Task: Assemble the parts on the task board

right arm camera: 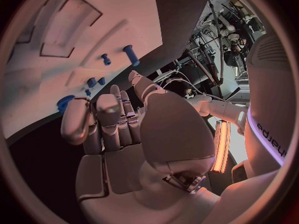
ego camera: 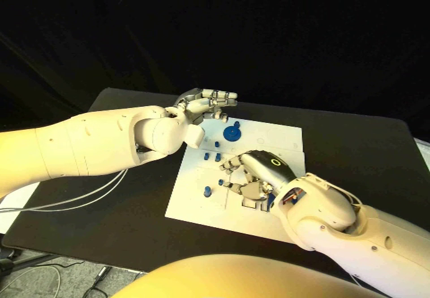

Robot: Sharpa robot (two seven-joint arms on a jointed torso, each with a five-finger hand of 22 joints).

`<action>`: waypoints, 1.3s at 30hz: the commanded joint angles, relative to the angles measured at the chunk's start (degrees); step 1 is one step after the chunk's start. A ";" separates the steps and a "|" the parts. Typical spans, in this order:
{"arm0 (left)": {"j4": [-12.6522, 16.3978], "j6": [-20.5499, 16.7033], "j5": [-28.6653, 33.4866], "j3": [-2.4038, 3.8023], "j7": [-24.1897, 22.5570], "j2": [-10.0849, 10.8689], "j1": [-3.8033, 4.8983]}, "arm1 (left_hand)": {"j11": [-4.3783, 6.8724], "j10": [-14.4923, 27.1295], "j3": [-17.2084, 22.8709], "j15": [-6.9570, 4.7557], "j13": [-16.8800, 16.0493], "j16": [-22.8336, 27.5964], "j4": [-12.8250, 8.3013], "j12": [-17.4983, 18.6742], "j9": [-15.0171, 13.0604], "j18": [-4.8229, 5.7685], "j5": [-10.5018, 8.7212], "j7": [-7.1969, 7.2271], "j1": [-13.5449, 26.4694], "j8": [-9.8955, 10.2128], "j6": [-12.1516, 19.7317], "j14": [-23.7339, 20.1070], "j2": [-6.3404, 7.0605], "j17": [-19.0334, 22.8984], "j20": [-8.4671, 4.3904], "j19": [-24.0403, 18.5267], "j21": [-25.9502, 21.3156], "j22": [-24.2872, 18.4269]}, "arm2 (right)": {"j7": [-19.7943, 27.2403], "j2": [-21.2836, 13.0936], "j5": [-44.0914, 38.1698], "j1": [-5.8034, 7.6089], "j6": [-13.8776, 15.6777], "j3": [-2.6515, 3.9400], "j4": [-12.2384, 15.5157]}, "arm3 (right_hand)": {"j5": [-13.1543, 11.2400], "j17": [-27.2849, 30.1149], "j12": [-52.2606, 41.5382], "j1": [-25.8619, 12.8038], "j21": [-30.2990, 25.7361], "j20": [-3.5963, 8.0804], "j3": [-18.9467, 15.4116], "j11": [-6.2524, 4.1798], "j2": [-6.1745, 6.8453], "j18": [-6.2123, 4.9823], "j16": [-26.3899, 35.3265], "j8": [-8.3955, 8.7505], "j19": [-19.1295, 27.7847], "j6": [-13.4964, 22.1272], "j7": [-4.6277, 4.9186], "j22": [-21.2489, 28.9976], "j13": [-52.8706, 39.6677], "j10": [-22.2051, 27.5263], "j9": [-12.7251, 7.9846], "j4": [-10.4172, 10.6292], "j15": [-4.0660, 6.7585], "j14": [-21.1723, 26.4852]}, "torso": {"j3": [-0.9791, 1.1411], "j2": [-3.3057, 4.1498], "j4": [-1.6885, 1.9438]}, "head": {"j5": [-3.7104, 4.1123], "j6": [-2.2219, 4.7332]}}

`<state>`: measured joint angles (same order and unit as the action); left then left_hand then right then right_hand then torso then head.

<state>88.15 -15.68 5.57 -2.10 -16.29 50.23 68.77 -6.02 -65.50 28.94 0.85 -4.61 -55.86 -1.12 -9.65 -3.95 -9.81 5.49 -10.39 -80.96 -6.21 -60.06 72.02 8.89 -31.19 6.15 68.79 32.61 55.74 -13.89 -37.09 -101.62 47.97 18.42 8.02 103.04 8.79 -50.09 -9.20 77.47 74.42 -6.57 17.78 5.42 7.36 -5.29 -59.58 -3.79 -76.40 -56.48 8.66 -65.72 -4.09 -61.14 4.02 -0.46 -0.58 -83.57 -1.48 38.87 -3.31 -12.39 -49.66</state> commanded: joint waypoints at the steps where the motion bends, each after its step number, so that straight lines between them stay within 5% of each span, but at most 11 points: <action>1: 0.05 1.00 0.21 0.01 -0.33 -0.07 0.03 | -0.06 0.45 -0.32 -0.04 -0.08 0.13 -0.14 -0.14 0.01 -0.64 -0.08 -0.08 0.05 -0.21 0.46 -0.26 -0.39 0.07 0.24 -0.15 -0.21 -0.10 | -0.46 -3.81 6.79 -0.07 3.04 1.02 2.37 | 0.33 0.80 -1.42 -0.28 -0.49 0.53 0.17 -0.54 -0.90 -0.47 0.67 -0.67 0.24 -1.51 0.07 0.59 -0.18 -3.47 0.21 0.63 0.61 0.18 | 0.08 -0.37 -0.65 | 1.40 0.62; 3: 0.14 0.95 0.21 0.00 -0.46 0.08 0.02 | -0.06 0.45 -0.32 -0.04 -0.08 0.13 -0.14 -0.14 0.01 -0.64 -0.08 -0.08 0.05 -0.21 0.46 -0.26 -0.39 0.07 0.24 -0.15 -0.21 -0.10 | -2.25 -8.35 13.30 -0.07 2.94 1.93 4.32 | 0.15 -0.19 -3.73 -1.49 0.27 0.94 -0.16 -1.49 -0.88 -0.22 -0.18 -1.41 -0.49 -3.59 -0.12 -0.57 -1.09 -8.85 0.47 1.68 1.20 -0.20 | 0.02 -0.49 -1.10 | 2.72 1.37; 6: 0.10 0.88 0.21 -0.01 -0.54 0.25 0.02 | -0.06 0.45 -0.32 -0.04 -0.08 0.13 -0.14 -0.14 0.01 -0.64 -0.08 -0.08 0.05 -0.21 0.46 -0.26 -0.39 0.07 0.24 -0.15 -0.21 -0.10 | -4.49 -12.77 18.09 -0.10 3.37 2.43 6.02 | 1.33 -3.98 -7.23 -3.91 2.41 1.94 -1.72 -2.90 -0.22 0.44 -3.48 -1.83 -2.41 -4.73 -1.26 -3.57 -3.39 -14.82 0.52 3.58 2.47 -1.41 | 0.06 -0.70 -1.76 | 3.98 1.86; 8: -0.03 0.83 0.21 -0.04 -0.60 0.39 -0.02 | -0.06 0.45 -0.32 -0.04 -0.08 0.13 -0.14 -0.14 0.01 -0.64 -0.08 -0.08 0.05 -0.21 0.46 -0.26 -0.39 0.07 0.24 -0.15 -0.21 -0.10 | -6.84 -16.15 20.10 -0.19 3.84 2.68 7.30 | 2.29 -7.38 -11.98 -5.60 4.13 3.16 -4.03 -3.88 0.33 0.95 -6.50 -2.19 -3.86 -5.36 -2.36 -5.90 -7.83 -17.76 0.48 5.46 3.64 -2.25 | 0.37 -0.90 -2.76 | 4.38 2.09; 14: -0.28 0.88 0.21 -0.26 -0.66 0.55 -0.23 | -0.06 0.45 -0.32 -0.04 -0.08 0.13 -0.14 -0.14 0.01 -0.64 -0.08 -0.08 0.05 -0.21 0.46 -0.26 -0.39 0.07 0.24 -0.15 -0.21 -0.10 | -13.21 -21.22 20.44 -1.19 4.21 2.91 9.76 | 4.46 -14.99 -34.46 -5.61 7.33 3.76 -9.64 -4.45 -0.13 1.90 -12.99 -3.10 -6.04 -5.41 -2.66 -10.56 -33.86 -15.41 0.64 9.69 3.87 -2.94 | 0.96 -1.19 -4.43 | 5.91 2.87; 16: -0.38 0.92 0.21 -0.30 -0.66 0.48 -0.28 | -0.06 0.45 -0.32 -0.04 -0.08 0.13 -0.14 -0.14 0.01 -0.64 -0.08 -0.08 0.05 -0.21 0.46 -0.26 -0.39 0.07 0.24 -0.15 -0.21 -0.10 | -15.06 -21.84 19.79 -1.61 3.88 2.94 10.11 | 6.14 -17.22 -39.18 -6.76 7.55 3.57 -11.10 -4.49 -0.16 2.05 -14.67 -3.51 -6.14 -5.65 -2.87 -10.91 -39.25 -16.02 0.81 11.16 3.74 -3.22 | 1.05 -1.28 -4.70 | 6.33 2.94; 19: -0.56 0.99 0.21 -0.35 -0.65 0.28 -0.37 | -0.06 0.47 -0.34 -0.04 -0.08 0.13 -0.14 -0.18 0.01 -0.64 -0.09 -0.08 0.05 -0.23 0.46 -0.28 -0.41 0.10 0.24 -0.15 -0.22 -0.10 | -17.65 -22.25 17.56 -2.17 3.14 2.95 10.27 | 7.08 -21.07 -47.66 -6.84 7.74 3.53 -14.61 -4.52 -0.23 2.07 -17.56 -4.51 -6.08 -5.62 -3.05 -11.19 -49.35 -16.32 1.48 13.57 3.91 -3.52 | 1.14 -1.37 -4.98 | 6.99 2.88; 26: -0.77 1.11 0.21 -0.40 -0.62 -0.12 -0.48 | -0.07 0.57 -0.51 -0.03 -0.10 0.14 -0.19 -0.40 0.00 -0.64 -0.09 -0.09 0.08 -0.35 0.51 -0.35 -0.53 0.29 0.25 -0.13 -0.29 -0.14 | -19.76 -20.64 14.41 -2.75 2.00 2.93 8.68 | 6.73 -23.40 -51.95 -6.28 8.16 3.29 -18.51 -4.22 -1.04 2.19 -19.23 -5.19 -6.29 -4.32 -2.72 -11.86 -55.28 -15.98 2.10 16.42 3.48 -3.65 | 1.06 -1.40 -4.89 | 7.51 2.59; 33: -0.76 1.20 0.21 -0.41 -0.60 -0.29 -0.52 | -0.07 0.57 -0.51 -0.03 -0.10 0.14 -0.19 -0.40 0.00 -0.64 -0.09 -0.09 0.08 -0.35 0.51 -0.35 -0.53 0.29 0.25 -0.13 -0.29 -0.14 | -20.17 -17.47 13.22 -4.15 1.46 2.88 6.70 | 6.38 -24.72 -54.02 -6.82 8.43 3.10 -21.18 -4.04 -1.65 2.27 -20.15 -5.75 -6.45 -3.63 -2.58 -12.29 -58.18 -16.20 2.51 17.10 3.31 -3.78 | 0.90 -1.26 -4.40 | 7.66 2.16; 39: -0.76 1.32 0.21 -0.41 -0.57 -0.38 -0.55 | -0.07 0.58 -0.57 -0.02 -0.11 0.11 -0.16 -0.47 -0.01 -0.63 -0.09 -0.09 0.14 -0.39 0.50 -0.35 -0.57 0.28 0.26 -0.13 -0.31 -0.16 | -20.10 -14.92 13.28 -4.78 1.50 2.79 4.68 | 6.48 -26.72 -55.71 -7.16 9.28 3.06 -22.83 -4.05 -2.16 2.62 -21.65 -6.29 -7.30 -3.40 -2.60 -13.71 -60.33 -16.73 2.84 17.11 3.29 -4.20 | 0.77 -1.29 -4.35 | 7.57 1.78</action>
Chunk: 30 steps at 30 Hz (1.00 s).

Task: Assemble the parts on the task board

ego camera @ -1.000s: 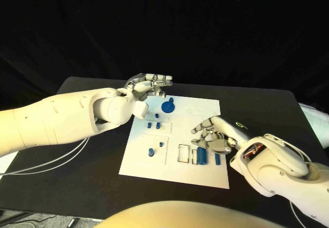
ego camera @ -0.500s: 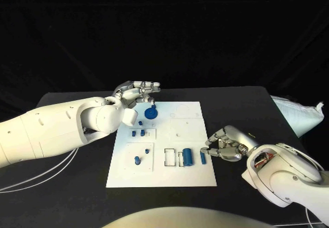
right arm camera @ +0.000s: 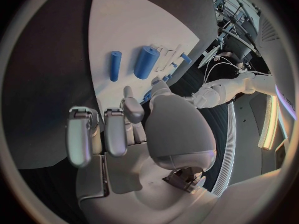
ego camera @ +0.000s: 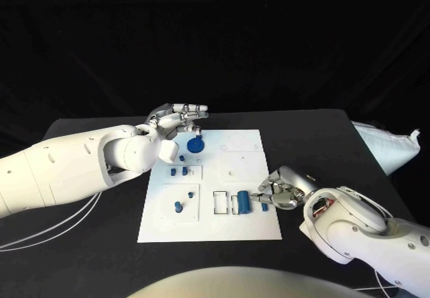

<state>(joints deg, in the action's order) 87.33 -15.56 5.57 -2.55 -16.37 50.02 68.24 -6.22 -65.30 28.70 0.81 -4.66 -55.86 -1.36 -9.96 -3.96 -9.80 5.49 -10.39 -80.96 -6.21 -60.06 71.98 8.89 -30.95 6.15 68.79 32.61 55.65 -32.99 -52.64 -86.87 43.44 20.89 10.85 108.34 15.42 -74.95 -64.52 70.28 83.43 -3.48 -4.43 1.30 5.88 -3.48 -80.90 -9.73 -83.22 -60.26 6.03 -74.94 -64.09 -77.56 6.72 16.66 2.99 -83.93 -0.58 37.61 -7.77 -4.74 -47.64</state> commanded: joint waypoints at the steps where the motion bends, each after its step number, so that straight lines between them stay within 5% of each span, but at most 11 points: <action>1: 0.03 1.22 0.20 0.03 -0.48 -0.21 -0.03 | 0.13 0.38 -0.33 0.02 -0.07 0.11 0.08 -0.16 -0.01 -0.64 -0.09 -0.09 0.14 -0.39 0.50 -0.31 -0.57 0.04 0.26 -0.12 -0.31 -0.06 | -0.97 0.97 -1.44 -0.32 -1.06 -0.05 -0.85 | -0.11 -2.00 -0.60 0.02 0.36 -0.03 -0.74 0.07 -0.71 0.84 -0.45 -0.39 -0.57 0.39 0.03 -4.64 -0.56 -0.40 0.17 -0.02 -0.27 -3.87 | -0.13 -0.04 0.09 | -0.12 -0.28; 30: -0.08 1.40 0.20 0.03 -0.75 -0.38 -0.40 | 0.15 0.44 -0.53 0.04 -0.10 0.05 0.31 -0.45 -0.03 -0.63 -0.08 -0.05 0.46 -0.57 0.47 -0.33 -0.90 0.15 0.30 -0.11 -0.43 -0.14 | -1.17 5.91 -3.18 -0.96 -9.63 -0.88 -4.63 | 0.22 -4.63 -5.76 0.18 2.02 0.32 -3.63 -0.55 -2.23 1.49 -2.44 -2.83 -2.12 -0.96 -0.74 -7.33 -6.65 -2.67 2.21 -0.23 0.18 -4.24 | -0.16 0.11 0.12 | -0.59 -0.84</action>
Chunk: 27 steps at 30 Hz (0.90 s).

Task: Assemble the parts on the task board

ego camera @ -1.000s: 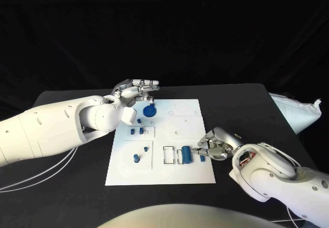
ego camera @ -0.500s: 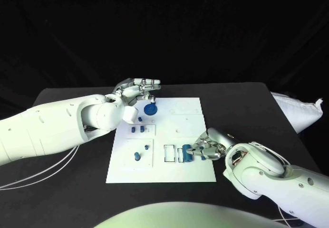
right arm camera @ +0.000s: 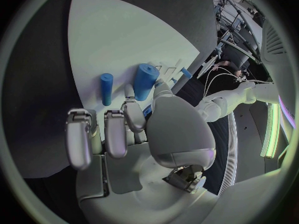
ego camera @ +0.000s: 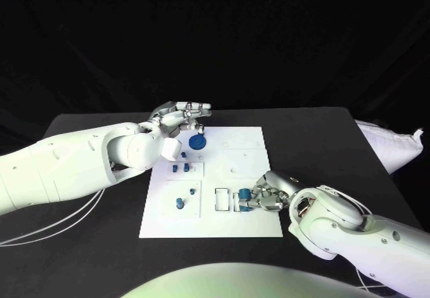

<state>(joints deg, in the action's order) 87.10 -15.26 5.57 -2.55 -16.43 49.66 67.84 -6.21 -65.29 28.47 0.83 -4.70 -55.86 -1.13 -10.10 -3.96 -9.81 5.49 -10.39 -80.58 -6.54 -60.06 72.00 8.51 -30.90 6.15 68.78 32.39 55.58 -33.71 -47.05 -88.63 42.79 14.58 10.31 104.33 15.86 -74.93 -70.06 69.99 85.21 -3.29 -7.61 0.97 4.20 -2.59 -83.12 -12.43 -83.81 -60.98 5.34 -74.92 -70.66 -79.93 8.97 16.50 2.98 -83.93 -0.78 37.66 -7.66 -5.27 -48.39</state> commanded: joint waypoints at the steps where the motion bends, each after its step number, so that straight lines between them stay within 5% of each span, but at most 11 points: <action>1: 0.16 1.12 0.20 0.04 -0.70 0.01 -0.01 | 0.14 0.44 -0.31 0.03 -0.06 0.05 0.09 -0.32 -0.03 -0.62 -0.08 -0.06 0.09 -0.23 0.48 -0.35 -0.52 0.10 0.30 -0.11 -0.21 -0.08 | -0.48 0.50 -1.68 -0.37 -3.36 -0.42 -0.87 | -0.34 -4.60 -0.16 0.72 0.23 0.15 -0.51 -0.23 -0.60 0.60 -0.19 -0.18 -1.51 -0.19 -0.06 -7.33 -0.10 -0.25 0.07 -0.13 0.19 -4.23 | 0.06 0.05 -0.01 | -0.08 -0.10; 11: 0.25 1.35 0.20 0.04 -0.60 0.08 -0.01 | 0.14 0.48 -0.37 0.03 -0.06 0.03 0.13 -0.37 -0.03 -0.62 -0.08 -0.05 0.18 -0.26 0.51 -0.37 -0.54 0.12 0.31 -0.11 -0.24 -0.09 | -0.77 0.60 -3.79 -0.69 -0.08 -0.61 -1.58 | -0.08 -5.36 -0.40 7.53 0.24 0.28 1.57 -0.43 -3.66 0.59 -0.72 -1.02 -1.48 -0.10 -0.19 -7.38 -1.10 -0.33 1.46 -2.71 0.38 -4.30 | 0.03 0.02 0.01 | -0.18 -0.08; 15: 0.23 1.33 0.20 0.04 -0.54 0.19 -0.01 | 0.14 0.48 -0.37 0.03 -0.06 0.03 0.13 -0.37 -0.03 -0.62 -0.08 -0.05 0.18 -0.26 0.51 -0.37 -0.54 0.12 0.31 -0.11 -0.24 -0.09 | -0.58 -0.55 -1.23 -0.71 6.19 -0.51 -0.15 | 0.69 -5.39 -0.30 9.32 0.18 0.39 2.93 -0.57 -4.66 0.57 -0.77 -1.11 -1.43 0.05 -0.31 -7.30 -1.27 -0.34 1.83 -3.39 0.49 -4.30 | 0.11 0.10 -0.10 | -0.32 -0.17; 20: 0.27 1.35 0.20 0.04 -0.46 0.32 -0.01 | 0.14 0.48 -0.37 0.03 -0.06 0.03 0.13 -0.37 -0.03 -0.62 -0.08 -0.05 0.18 -0.26 0.51 -0.37 -0.54 0.12 0.31 -0.11 -0.24 -0.09 | 0.22 -1.73 4.29 -0.68 11.48 -0.07 1.99 | 0.41 -5.13 0.24 10.01 0.12 0.44 3.70 -0.58 -4.97 0.55 -0.59 -1.10 -1.37 0.18 -0.29 -7.22 -0.94 -0.08 2.01 -3.60 0.50 -4.22 | 0.05 0.13 -0.14 | -0.50 0.00; 27: 0.20 1.15 0.20 0.04 0.14 0.24 -0.01 | 0.15 0.57 -0.44 0.03 -0.06 0.02 0.17 -0.45 -0.02 -0.62 -0.08 -0.04 0.26 -0.30 0.55 -0.39 -0.60 0.17 0.32 -0.11 -0.29 -0.13 | 1.02 -1.81 10.68 -0.29 13.98 0.32 4.40 | 0.63 -5.01 0.45 9.89 0.03 0.45 3.86 -0.54 -4.94 0.52 -0.51 -1.09 -1.28 0.25 -0.24 -7.08 -0.83 0.01 2.09 -3.43 0.49 -4.19 | 0.05 0.09 -0.02 | -0.44 0.02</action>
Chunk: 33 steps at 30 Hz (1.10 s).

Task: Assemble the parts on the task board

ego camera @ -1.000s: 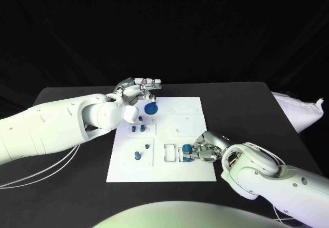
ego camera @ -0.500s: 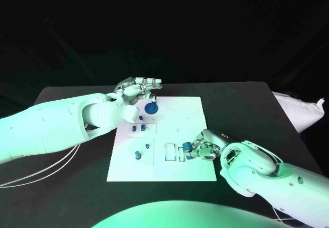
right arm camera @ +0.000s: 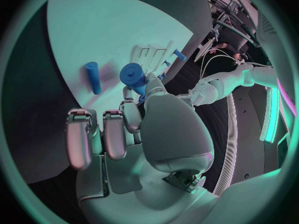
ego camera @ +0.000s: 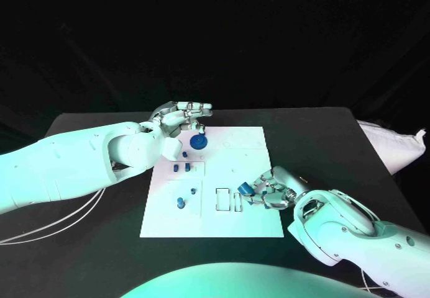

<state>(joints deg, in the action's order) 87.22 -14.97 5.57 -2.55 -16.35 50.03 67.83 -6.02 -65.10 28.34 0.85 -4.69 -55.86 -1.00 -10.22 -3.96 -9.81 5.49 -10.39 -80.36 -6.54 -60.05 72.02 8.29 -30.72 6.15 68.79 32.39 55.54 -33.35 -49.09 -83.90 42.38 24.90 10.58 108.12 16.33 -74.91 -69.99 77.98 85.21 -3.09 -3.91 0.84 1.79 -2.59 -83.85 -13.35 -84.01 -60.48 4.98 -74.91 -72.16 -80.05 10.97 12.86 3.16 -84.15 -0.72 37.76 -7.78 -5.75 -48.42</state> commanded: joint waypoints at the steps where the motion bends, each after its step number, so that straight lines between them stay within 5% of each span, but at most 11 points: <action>1: 0.05 0.81 0.20 0.04 0.20 -0.15 0.01 | -0.04 0.38 -0.31 0.01 -0.08 0.01 0.03 -0.33 -0.02 -0.63 -0.07 -0.04 0.03 -0.30 0.55 -0.41 -0.38 -0.02 0.32 -0.11 -0.30 -0.09 | 0.71 0.42 6.57 0.17 3.66 0.08 0.71 | 0.17 -5.00 0.39 1.84 0.02 0.25 0.16 -0.40 -2.49 0.51 0.23 -0.17 -1.07 -0.23 0.13 -7.07 0.68 0.14 0.12 0.25 0.30 -3.96 | -0.02 -0.02 0.12 | 0.04 0.04; 8: 0.03 0.90 0.18 0.03 0.63 -0.31 0.01 | -0.02 0.42 -0.31 0.00 -0.08 -0.04 -0.04 -0.37 -0.02 -0.64 -0.06 -0.02 -0.05 -0.32 0.58 -0.40 -0.39 -0.07 0.31 -0.10 -0.31 -0.10 | 0.71 2.62 9.19 0.59 1.04 0.14 0.30 | 0.81 -4.75 0.64 0.52 -0.05 0.21 0.06 -0.40 -2.09 0.49 0.41 -0.47 -1.02 -0.51 0.08 -6.98 0.70 0.11 0.57 1.32 0.26 -3.90 | -0.06 -0.04 0.09 | -0.24 0.27; 16: 0.12 0.99 0.18 0.03 0.77 -0.36 0.01 | -0.02 0.42 -0.31 0.00 -0.08 -0.04 -0.04 -0.37 -0.02 -0.64 -0.06 -0.02 -0.05 -0.32 0.58 -0.40 -0.39 -0.07 0.31 -0.10 -0.31 -0.10 | -0.62 5.14 8.31 0.82 -4.01 0.07 -1.63 | 5.45 -3.81 2.10 -2.83 -0.36 0.45 -1.46 -0.83 -1.38 0.39 1.09 -1.52 -0.83 -1.75 -0.51 -6.57 1.49 0.35 2.14 3.53 0.59 -3.69 | -0.11 -0.02 0.07 | -0.52 0.21; 19: 0.17 1.05 0.18 0.03 0.79 -0.41 0.01 | -0.02 0.42 -0.31 0.00 -0.08 -0.04 -0.04 -0.37 -0.02 -0.64 -0.06 -0.02 -0.05 -0.32 0.58 -0.40 -0.39 -0.07 0.31 -0.10 -0.31 -0.10 | -0.91 5.98 6.92 0.96 -5.10 -0.10 -2.32 | 5.75 -3.82 3.35 -4.20 -0.39 0.65 -2.12 -1.10 -1.82 0.39 1.12 -1.90 -0.86 -2.27 -0.83 -6.57 2.46 0.54 2.81 3.69 0.83 -3.70 | -0.22 -0.02 0.12 | -0.50 0.18; 33: 0.08 1.13 0.18 0.03 0.80 -0.57 0.01 | -0.03 0.53 -0.35 -0.02 -0.07 0.01 -0.08 -0.43 -0.01 -0.65 -0.05 -0.04 -0.06 -0.34 0.64 -0.45 -0.39 0.08 0.30 -0.09 -0.35 -0.13 | -1.31 8.35 3.58 1.05 -7.16 -0.59 -3.94 | 5.77 -4.03 3.09 -5.79 -0.39 1.11 -2.97 -1.81 -2.65 0.40 1.01 -2.94 -0.95 -3.96 -1.70 -6.63 2.07 -0.37 4.17 3.52 1.38 -3.78 | -0.03 0.07 0.09 | -1.08 0.13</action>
<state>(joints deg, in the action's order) 87.19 -14.91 5.57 -2.56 -15.39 49.59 67.83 -6.02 -65.10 28.34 0.73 -4.67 -55.86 -1.01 -10.45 -3.96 -9.81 5.49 -10.40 -80.36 -6.54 -59.64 71.90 8.29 -30.73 6.15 68.78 32.39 55.50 -34.25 -40.91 -78.00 43.44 19.43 10.01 104.33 21.96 -74.95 -66.72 72.66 85.21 -2.25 -6.57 -0.86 -0.74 -2.60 -83.11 -16.17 -84.01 -62.46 5.07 -74.94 -70.00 -79.92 11.62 16.30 4.22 -83.93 -0.76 37.83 -7.73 -6.76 -48.32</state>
